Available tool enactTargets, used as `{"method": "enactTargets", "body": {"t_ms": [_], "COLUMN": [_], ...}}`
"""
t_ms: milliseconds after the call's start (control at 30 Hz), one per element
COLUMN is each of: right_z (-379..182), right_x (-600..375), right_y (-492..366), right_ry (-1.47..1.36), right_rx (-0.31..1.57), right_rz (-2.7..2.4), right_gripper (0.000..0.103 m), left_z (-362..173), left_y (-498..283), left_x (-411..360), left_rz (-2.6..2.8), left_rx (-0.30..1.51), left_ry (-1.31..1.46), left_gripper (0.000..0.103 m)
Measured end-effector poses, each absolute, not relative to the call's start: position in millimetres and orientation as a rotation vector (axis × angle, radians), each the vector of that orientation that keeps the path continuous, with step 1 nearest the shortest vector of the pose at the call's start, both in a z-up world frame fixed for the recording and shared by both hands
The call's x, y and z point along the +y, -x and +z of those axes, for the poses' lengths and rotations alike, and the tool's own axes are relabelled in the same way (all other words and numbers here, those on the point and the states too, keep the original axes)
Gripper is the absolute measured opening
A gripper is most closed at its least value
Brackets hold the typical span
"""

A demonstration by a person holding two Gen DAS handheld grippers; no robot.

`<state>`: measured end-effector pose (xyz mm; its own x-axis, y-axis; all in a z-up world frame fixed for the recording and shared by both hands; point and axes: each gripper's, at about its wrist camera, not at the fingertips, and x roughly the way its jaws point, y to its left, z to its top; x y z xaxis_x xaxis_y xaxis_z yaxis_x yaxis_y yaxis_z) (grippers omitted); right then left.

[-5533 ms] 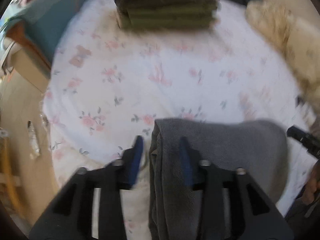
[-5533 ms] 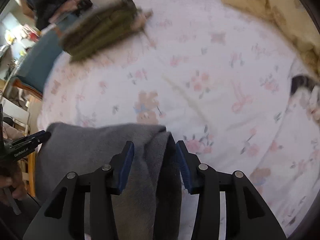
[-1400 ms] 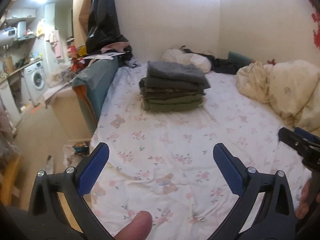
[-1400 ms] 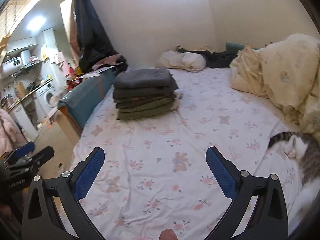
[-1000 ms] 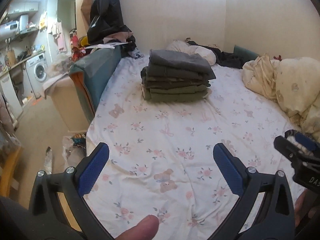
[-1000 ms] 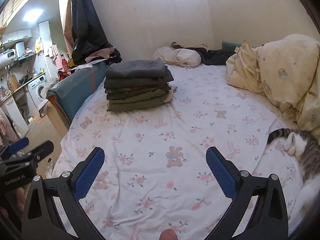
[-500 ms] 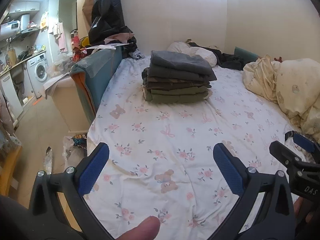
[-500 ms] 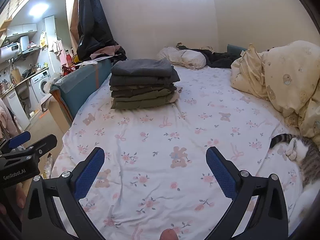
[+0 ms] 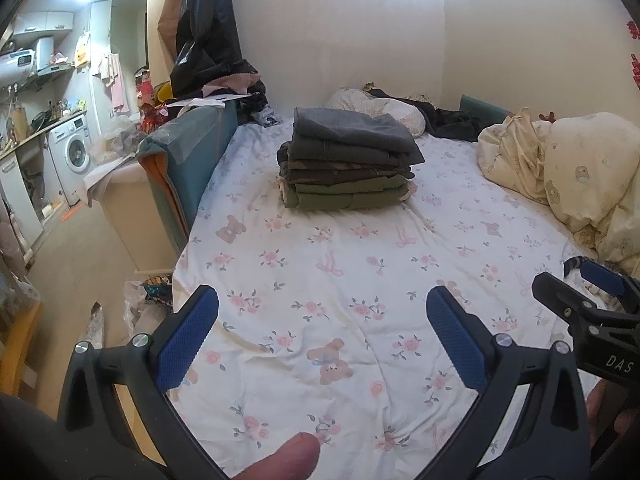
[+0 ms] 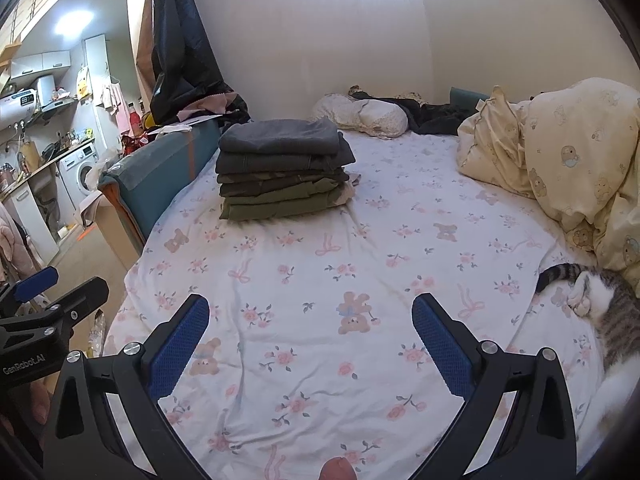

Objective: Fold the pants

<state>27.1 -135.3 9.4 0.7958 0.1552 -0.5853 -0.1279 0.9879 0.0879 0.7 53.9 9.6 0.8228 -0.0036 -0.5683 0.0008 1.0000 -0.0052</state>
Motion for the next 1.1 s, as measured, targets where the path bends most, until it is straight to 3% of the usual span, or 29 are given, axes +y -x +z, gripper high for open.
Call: {"method": "enactTargets", "body": {"t_ms": [1100], "right_z": [4.6], "right_x": [-136.7], "right_y": [-28.9], "right_ry": [-0.032], "right_rx": [0.652], "right_rz": [0.148], "right_gripper": [0.103], "left_z": [6.8], "left_y": [-5.7], "left_x": [59.0], "left_rz": [0.031], "left_rx": [0.630], "left_ry": [0.019], "left_gripper": [0.102]}}
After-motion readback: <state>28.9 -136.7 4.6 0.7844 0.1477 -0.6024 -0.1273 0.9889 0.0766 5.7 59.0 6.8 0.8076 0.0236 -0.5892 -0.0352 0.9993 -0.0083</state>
